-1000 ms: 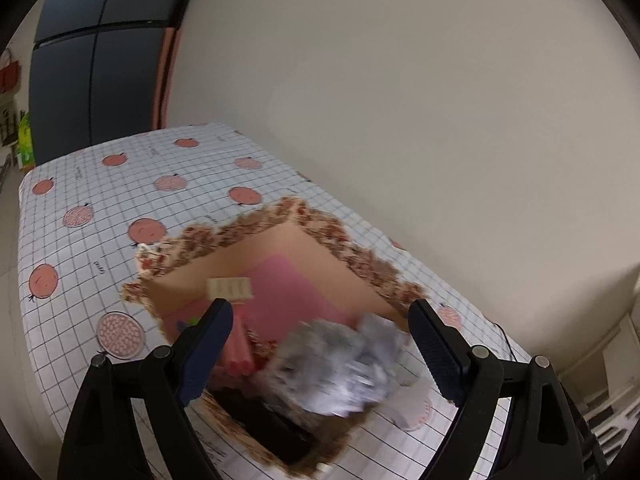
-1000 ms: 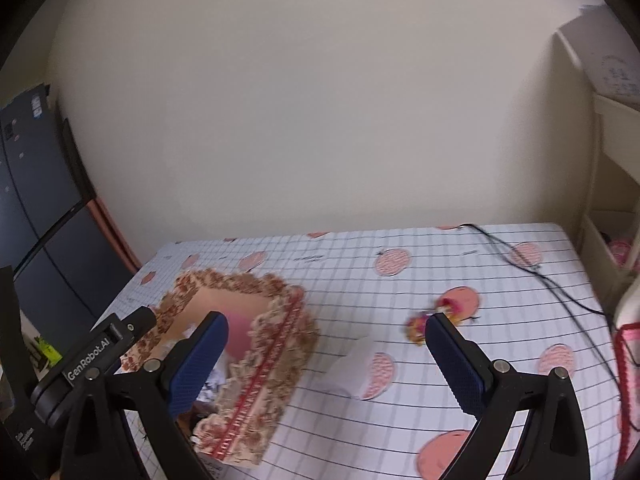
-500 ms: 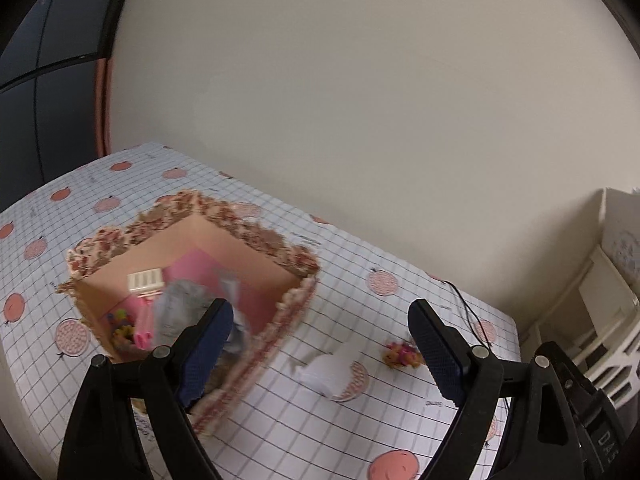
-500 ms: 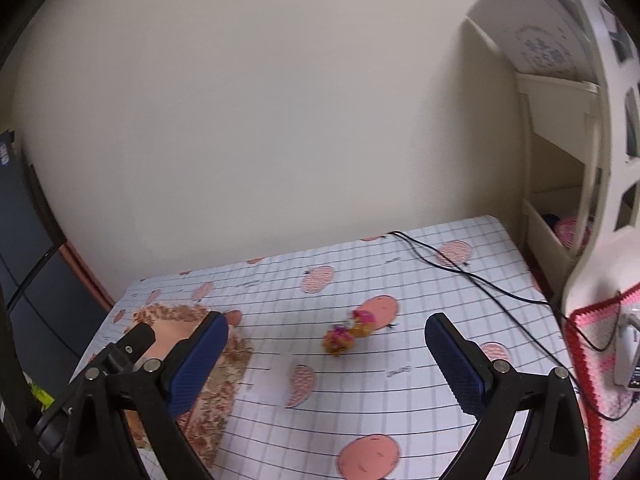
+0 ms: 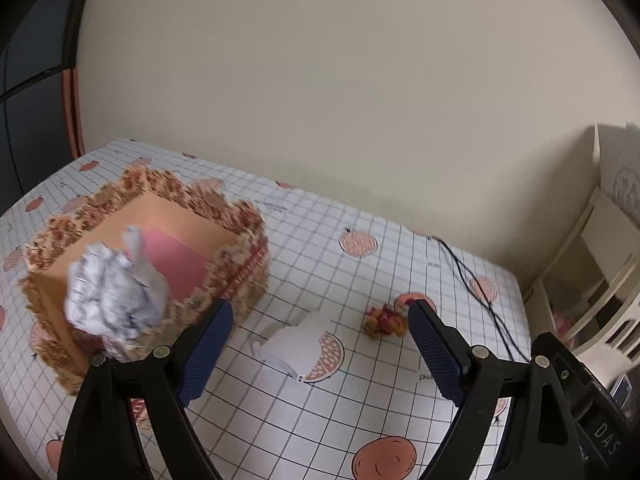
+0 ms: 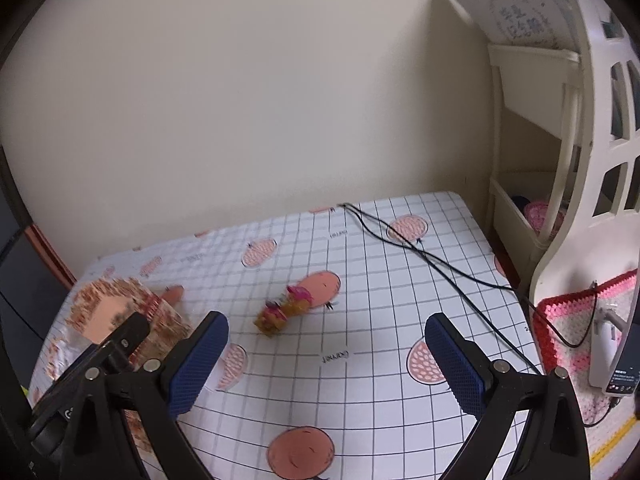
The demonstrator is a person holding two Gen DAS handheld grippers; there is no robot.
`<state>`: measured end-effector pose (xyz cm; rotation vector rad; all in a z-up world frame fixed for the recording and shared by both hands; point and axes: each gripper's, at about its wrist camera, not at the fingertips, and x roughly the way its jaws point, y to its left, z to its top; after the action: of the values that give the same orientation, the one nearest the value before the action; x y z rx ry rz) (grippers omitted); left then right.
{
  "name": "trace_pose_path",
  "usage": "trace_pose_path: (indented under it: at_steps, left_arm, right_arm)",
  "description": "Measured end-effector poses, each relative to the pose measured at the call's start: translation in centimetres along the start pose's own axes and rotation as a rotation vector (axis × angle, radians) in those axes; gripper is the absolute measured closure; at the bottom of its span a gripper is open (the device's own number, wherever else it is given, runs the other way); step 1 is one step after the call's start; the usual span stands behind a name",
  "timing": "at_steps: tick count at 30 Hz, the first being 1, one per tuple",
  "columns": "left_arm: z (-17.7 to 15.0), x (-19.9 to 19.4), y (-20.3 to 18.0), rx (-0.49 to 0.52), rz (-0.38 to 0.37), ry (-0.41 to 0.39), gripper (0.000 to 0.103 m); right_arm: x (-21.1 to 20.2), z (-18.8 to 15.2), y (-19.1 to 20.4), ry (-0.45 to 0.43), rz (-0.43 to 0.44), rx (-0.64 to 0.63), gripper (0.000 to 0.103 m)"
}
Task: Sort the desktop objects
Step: 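Withdraw both open tools from the box toward the toy figure, then grasp the pink-helmeted toy dog with the right tool while the left tool grasps the white paper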
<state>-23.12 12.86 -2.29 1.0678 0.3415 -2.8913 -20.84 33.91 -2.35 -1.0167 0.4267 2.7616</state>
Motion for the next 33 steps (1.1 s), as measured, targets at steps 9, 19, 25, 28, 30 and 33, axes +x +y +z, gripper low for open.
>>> trace_pose_path:
  at_steps: [9, 19, 25, 28, 30, 33]
  left_arm:
    - [-2.2, 5.2, -0.1, 0.041, 0.011, 0.114, 0.013]
    - [-3.6, 9.1, 1.5, 0.062, 0.047, 0.189, 0.014]
    - [-4.0, 10.6, 1.6, 0.092, 0.034, 0.205, 0.016]
    - [-4.2, 11.3, 1.3, 0.118, 0.026, 0.212, 0.016]
    - [-4.3, 11.5, 1.0, 0.147, 0.034, 0.207, 0.017]
    - [-4.4, 11.9, 0.6, 0.179, 0.045, 0.203, 0.017]
  right_arm:
    - [4.1, -1.6, 0.1, 0.069, 0.001, -0.005, 0.003]
    - [7.2, -3.5, 0.8, 0.134, 0.036, 0.002, 0.003]
    - [8.5, -4.1, 1.0, 0.144, 0.071, -0.009, 0.003]
    - [9.3, -4.2, 0.7, 0.152, 0.128, 0.007, 0.003]
    - [9.9, -4.2, 0.3, 0.154, 0.136, 0.025, 0.003]
    - [10.9, -3.5, -0.2, 0.153, 0.143, 0.038, 0.003]
